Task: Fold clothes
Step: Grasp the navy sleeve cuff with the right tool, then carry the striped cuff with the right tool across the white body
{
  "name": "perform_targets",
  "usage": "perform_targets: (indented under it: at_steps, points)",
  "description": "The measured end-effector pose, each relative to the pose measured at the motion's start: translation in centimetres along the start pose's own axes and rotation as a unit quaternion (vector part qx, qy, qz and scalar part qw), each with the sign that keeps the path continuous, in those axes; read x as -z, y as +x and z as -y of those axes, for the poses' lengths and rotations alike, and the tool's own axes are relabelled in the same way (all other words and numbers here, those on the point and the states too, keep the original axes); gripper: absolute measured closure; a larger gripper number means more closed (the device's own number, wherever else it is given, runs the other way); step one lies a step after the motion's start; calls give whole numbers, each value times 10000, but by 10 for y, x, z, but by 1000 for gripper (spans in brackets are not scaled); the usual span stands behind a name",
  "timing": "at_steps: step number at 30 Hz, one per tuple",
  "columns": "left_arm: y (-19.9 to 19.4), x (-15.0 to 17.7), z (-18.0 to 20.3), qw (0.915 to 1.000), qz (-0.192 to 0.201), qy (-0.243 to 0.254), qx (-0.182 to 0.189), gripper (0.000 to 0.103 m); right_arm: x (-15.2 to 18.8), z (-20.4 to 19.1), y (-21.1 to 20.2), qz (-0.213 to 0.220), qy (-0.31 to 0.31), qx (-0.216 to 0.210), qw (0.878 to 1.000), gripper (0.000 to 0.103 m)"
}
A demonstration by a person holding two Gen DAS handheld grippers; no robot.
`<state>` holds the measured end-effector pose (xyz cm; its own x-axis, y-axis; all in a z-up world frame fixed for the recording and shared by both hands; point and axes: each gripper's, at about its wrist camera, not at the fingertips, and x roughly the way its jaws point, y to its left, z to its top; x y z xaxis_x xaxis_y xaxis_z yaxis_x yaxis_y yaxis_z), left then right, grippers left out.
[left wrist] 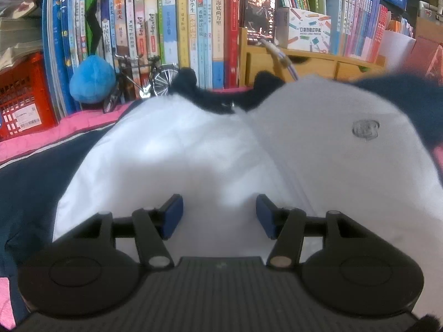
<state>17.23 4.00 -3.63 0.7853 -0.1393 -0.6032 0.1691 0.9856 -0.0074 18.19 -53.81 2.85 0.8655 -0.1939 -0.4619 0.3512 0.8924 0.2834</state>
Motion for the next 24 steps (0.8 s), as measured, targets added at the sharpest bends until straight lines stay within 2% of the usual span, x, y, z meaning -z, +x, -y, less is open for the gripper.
perform_targets:
  at_steps: [1, 2, 3, 4, 5, 6, 7, 9, 10, 12, 13, 14, 15, 16, 18, 19, 20, 21, 22, 24]
  points:
    - [0, 0, 0, 10000, 0, 1, 1, 46, 11, 12, 16, -553, 289, 144, 9979, 90]
    - [0, 0, 0, 10000, -1, 2, 1, 46, 24, 20, 22, -878, 457, 99, 9950, 88]
    - [0, 0, 0, 10000, -1, 4, 0, 45, 35, 24, 24, -1072, 557, -49, 9927, 88]
    - [0, 0, 0, 10000, -2, 5, -1, 45, 44, 29, 24, -1165, 765, -213, 9900, 82]
    - [0, 0, 0, 10000, -3, 6, -2, 45, 49, 35, 22, -1167, 1066, -389, 9867, 65]
    - [0, 0, 0, 10000, -4, 7, -4, 45, 55, 41, 20, -1168, 1366, -566, 9821, 53]
    - [0, 0, 0, 10000, -7, 9, -5, 45, 56, 48, 20, -1115, 1730, -688, 9762, 34]
    - [-1, 0, 1, 10000, -12, 16, -7, 45, 50, 65, 24, -913, 2565, -834, 9586, 32]
    - [-1, 0, 1, 10000, -14, 18, -8, 45, 44, 69, 30, -827, 2824, -744, 9528, 30]
    - [0, -1, 1, 10000, -18, 16, -14, 45, 34, 62, 51, -918, 2887, -370, 9523, 28]
    - [0, -1, 1, 10000, -22, 12, -14, 44, 33, 55, 62, -1049, 2887, -360, 9510, 34]
    - [0, -1, 1, 10000, -24, 9, -14, 44, 33, 46, 69, -1140, 2859, -384, 9507, 48]
    - [0, -1, 1, 10000, -25, 7, -14, 44, 32, 29, 71, -1141, 2679, -362, 9560, 67]
    - [0, -1, 1, 10000, -26, 5, -14, 44, 29, 7, 65, -1001, 2303, -313, 9675, 82]
    - [-1, -1, 1, 10000, -27, 1, -10, 44, 31, -55, 31, -338, 987, -436, 9936, 84]
    - [0, -1, 1, 10000, -29, -3, -3, 44, 41, -89, 9, -47, 104, -672, 9977, 85]
    - [0, -1, 1, 10000, -32, -6, 7, 43, 59, -124, -14, 177, -915, -1027, 9903, 84]
    - [0, -1, 1, 10000, -35, -6, 17, 43, 77, -158, -37, 398, -1923, -1370, 9709, 84]
    - [0, -1, 1, 10000, -37, -6, 26, 42, 98, -187, -57, 548, -2869, -1715, 9409, 84]
    - [0, -1, 1, 10000, -40, -5, 44, 41, 148, -221, -85, 456, -4182, -2220, 8796, 83]
